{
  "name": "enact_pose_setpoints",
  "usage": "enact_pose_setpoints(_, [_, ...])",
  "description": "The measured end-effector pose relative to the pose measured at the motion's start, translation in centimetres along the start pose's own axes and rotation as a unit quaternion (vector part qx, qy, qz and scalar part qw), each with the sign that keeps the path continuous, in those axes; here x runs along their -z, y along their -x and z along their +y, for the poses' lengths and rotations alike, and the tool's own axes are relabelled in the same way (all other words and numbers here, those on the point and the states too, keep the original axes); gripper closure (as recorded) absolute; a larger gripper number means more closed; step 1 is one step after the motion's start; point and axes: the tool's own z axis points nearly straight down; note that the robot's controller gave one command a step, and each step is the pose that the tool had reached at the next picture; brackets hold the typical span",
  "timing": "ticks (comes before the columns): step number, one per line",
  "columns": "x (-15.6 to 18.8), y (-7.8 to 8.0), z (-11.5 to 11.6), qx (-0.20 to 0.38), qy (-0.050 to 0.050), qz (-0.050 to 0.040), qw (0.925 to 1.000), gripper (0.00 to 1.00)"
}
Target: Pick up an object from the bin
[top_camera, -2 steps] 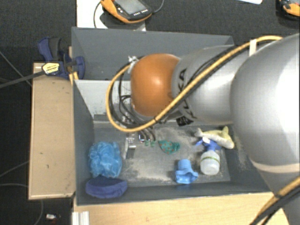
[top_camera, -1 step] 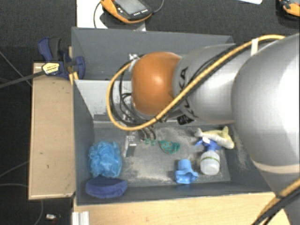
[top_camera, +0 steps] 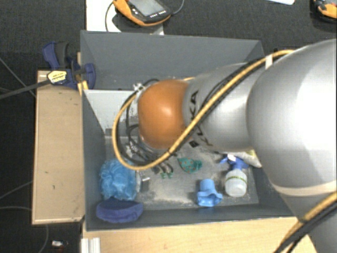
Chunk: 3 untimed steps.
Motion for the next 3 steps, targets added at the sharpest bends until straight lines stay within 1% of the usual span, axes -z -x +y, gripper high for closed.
enact_pose_setpoints(1, [-2.8, -0.9, -1.1, 0.052, 0.000, 0.0034, 0.9986, 0.00])
enact_pose_setpoints(2, [-3.3, 1.9, 2.3, 0.070, 0.001, 0.0042, 0.9975, 0.00])
enact_pose_setpoints(3, [-3.5, -2.0, 1.1, 0.030, 0.000, 0.0034, 0.9995, 1.00])
